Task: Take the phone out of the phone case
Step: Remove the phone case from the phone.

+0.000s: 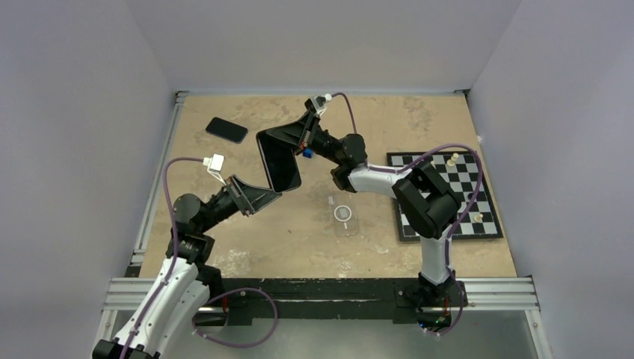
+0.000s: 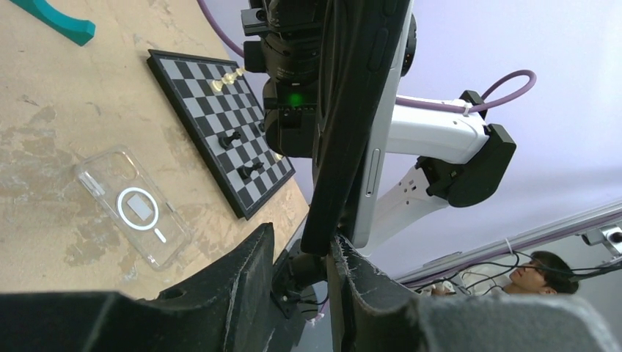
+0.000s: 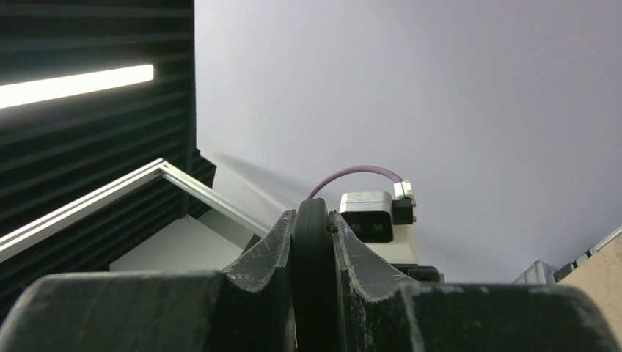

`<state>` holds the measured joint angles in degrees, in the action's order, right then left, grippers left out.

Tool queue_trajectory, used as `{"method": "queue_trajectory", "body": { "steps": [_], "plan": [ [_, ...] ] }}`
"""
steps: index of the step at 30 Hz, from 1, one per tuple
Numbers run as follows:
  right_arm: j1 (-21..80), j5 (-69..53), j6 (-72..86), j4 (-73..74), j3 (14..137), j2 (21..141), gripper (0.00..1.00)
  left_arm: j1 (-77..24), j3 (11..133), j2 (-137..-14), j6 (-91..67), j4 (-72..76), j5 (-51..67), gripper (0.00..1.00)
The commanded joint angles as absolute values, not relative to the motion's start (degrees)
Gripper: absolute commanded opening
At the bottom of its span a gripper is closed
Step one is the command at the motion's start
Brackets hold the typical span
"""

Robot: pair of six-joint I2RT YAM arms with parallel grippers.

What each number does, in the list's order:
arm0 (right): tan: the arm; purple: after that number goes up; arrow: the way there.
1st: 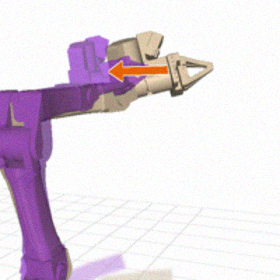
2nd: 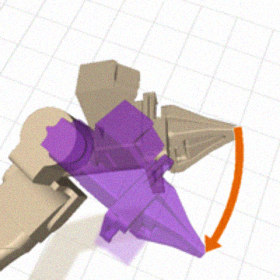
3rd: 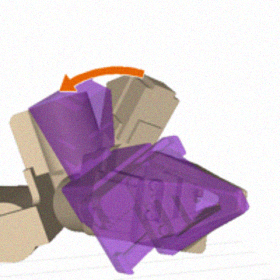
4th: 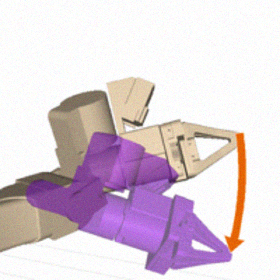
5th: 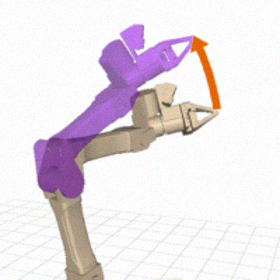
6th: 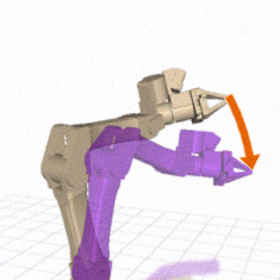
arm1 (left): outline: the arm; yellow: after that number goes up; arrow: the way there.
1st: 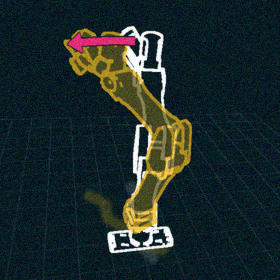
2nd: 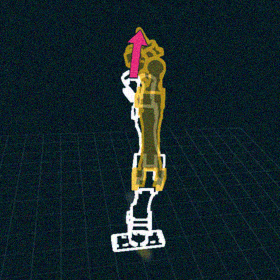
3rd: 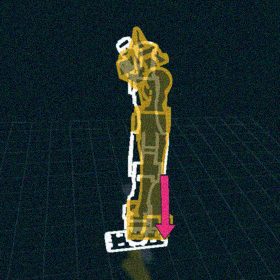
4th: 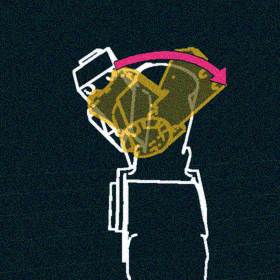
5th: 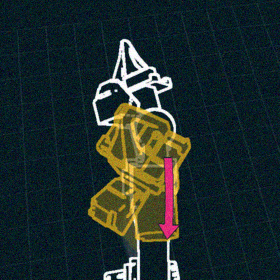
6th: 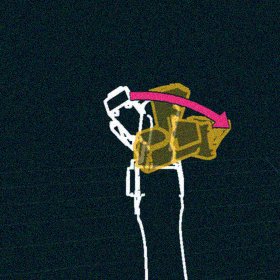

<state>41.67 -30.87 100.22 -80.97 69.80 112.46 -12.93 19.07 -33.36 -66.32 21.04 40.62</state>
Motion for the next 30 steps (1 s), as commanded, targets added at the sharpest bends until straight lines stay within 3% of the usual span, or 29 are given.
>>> {"method": "queue_trajectory", "body": {
  "steps": [1,10,17,19,26,30],
  "plan": [
    [47.9,-29.9,107.6,-90.8,71.8,110.4,0.00,-12.0,16.6,-35.1,-66.2,19.7,26.8,0.35],
    [49.3,-30.0,100.3,-83.7,69.9,108.2,0.00,-12.0,14.5,-42.7,-67.1,28.2,22.4,0.40],
    [49.7,-31.0,96.1,-77.7,70.0,106.9,0.00,-12.1,14.7,-44.3,-64.9,28.7,17.3,0.07],
    [49.7,-31.2,95.5,-74.7,70.1,105.9,0.00,-12.0,14.3,-43.2,-62.5,25.3,12.7,0.00],
    [50.3,-27.6,114.0,-82.3,70.9,107.9,0.00,-15.5,15.0,-38.4,-48.3,7.9,-24.3,0.00],
    [50.3,-25.7,117.4,-82.7,70.9,105.7,0.00,-15.6,16.6,-38.6,-44.6,6.5,-26.0,0.00]
  ]
}}
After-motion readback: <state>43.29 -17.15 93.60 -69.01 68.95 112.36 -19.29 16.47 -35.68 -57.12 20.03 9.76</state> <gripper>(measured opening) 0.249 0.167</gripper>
